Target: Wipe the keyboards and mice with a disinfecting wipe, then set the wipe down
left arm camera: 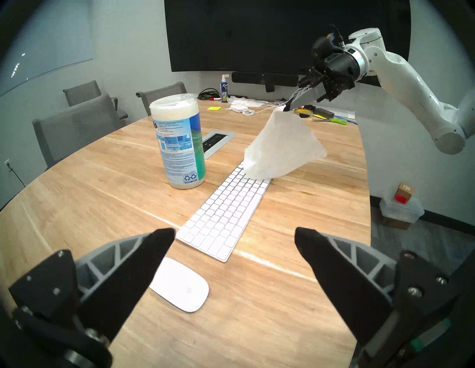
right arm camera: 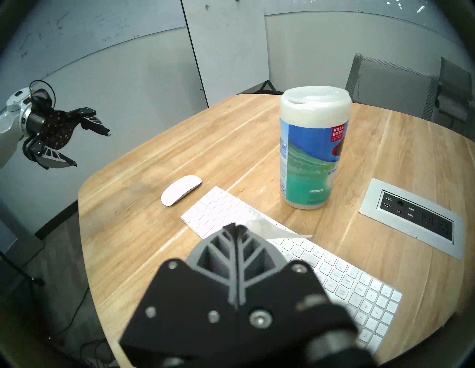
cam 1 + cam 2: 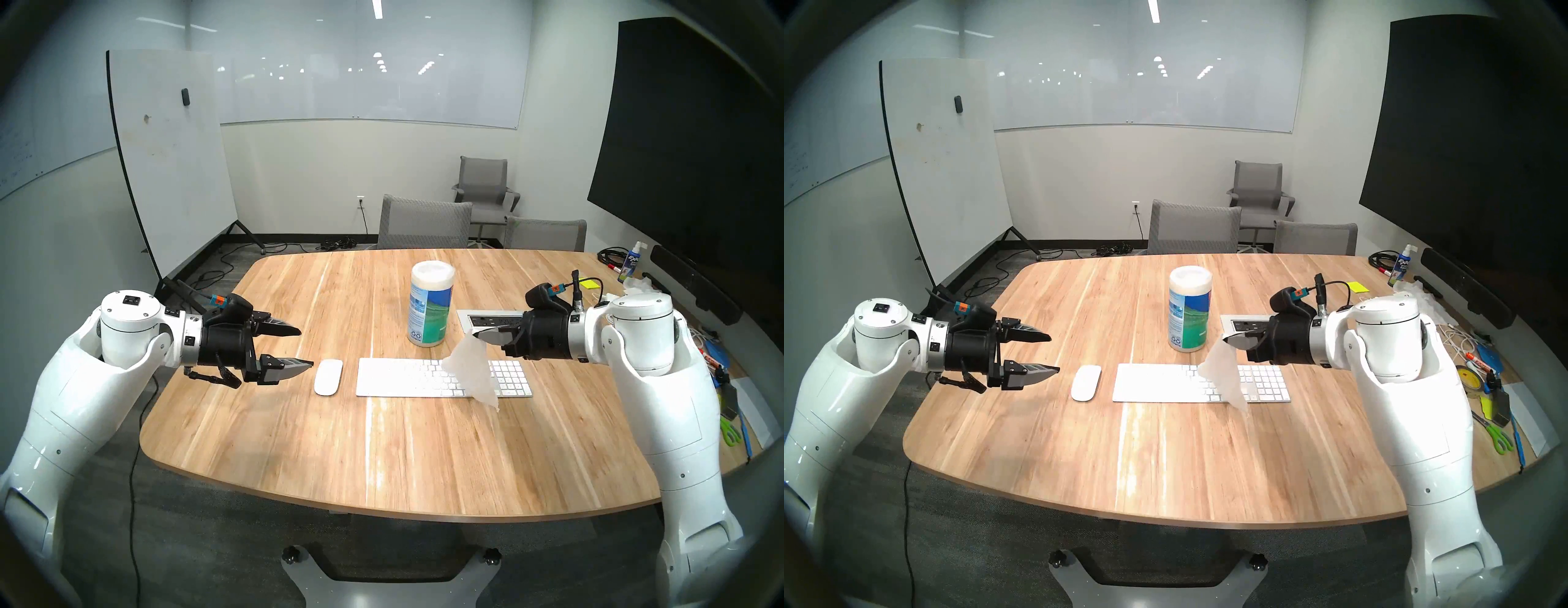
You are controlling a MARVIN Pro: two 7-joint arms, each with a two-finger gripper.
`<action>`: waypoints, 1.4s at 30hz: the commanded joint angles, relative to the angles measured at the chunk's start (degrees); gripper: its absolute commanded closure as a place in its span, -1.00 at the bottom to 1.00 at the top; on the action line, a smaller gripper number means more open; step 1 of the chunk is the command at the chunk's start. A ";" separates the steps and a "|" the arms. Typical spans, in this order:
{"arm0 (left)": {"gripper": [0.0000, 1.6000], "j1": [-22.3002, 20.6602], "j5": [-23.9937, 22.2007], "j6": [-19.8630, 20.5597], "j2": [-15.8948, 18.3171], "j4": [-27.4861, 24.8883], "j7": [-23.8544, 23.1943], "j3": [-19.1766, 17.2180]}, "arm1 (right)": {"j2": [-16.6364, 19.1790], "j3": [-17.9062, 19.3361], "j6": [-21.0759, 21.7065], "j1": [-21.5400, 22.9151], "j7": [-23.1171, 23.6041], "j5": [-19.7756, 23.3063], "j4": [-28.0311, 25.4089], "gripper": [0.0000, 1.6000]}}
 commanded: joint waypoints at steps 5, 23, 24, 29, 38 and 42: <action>-1.00 -8.13 3.06 -1.35 -5.67 2.60 -0.24 3.26 | -0.27 -1.00 -0.14 1.70 1.09 2.83 -2.46 1.00; -1.00 -18.88 9.75 -0.77 -9.27 11.03 -7.62 10.72 | -1.02 -3.35 -0.14 3.21 -0.62 5.21 -3.66 1.00; -1.00 -19.64 9.96 -0.82 -9.47 11.55 -8.16 11.28 | -1.09 -3.44 -0.14 3.30 -0.65 5.33 -3.67 1.00; -1.00 -22.15 11.19 -0.88 -11.43 13.48 -9.79 13.02 | -1.33 -3.92 -0.14 3.64 -0.96 5.65 -3.67 1.00; -1.00 -26.52 12.66 -1.41 -14.30 16.98 -12.76 16.76 | -1.62 -4.42 -0.14 4.35 -1.57 6.55 -3.72 1.00; -1.00 -27.64 13.16 -1.70 -15.07 18.18 -13.55 17.69 | -1.57 -4.58 -0.14 4.46 -1.94 7.05 -3.59 1.00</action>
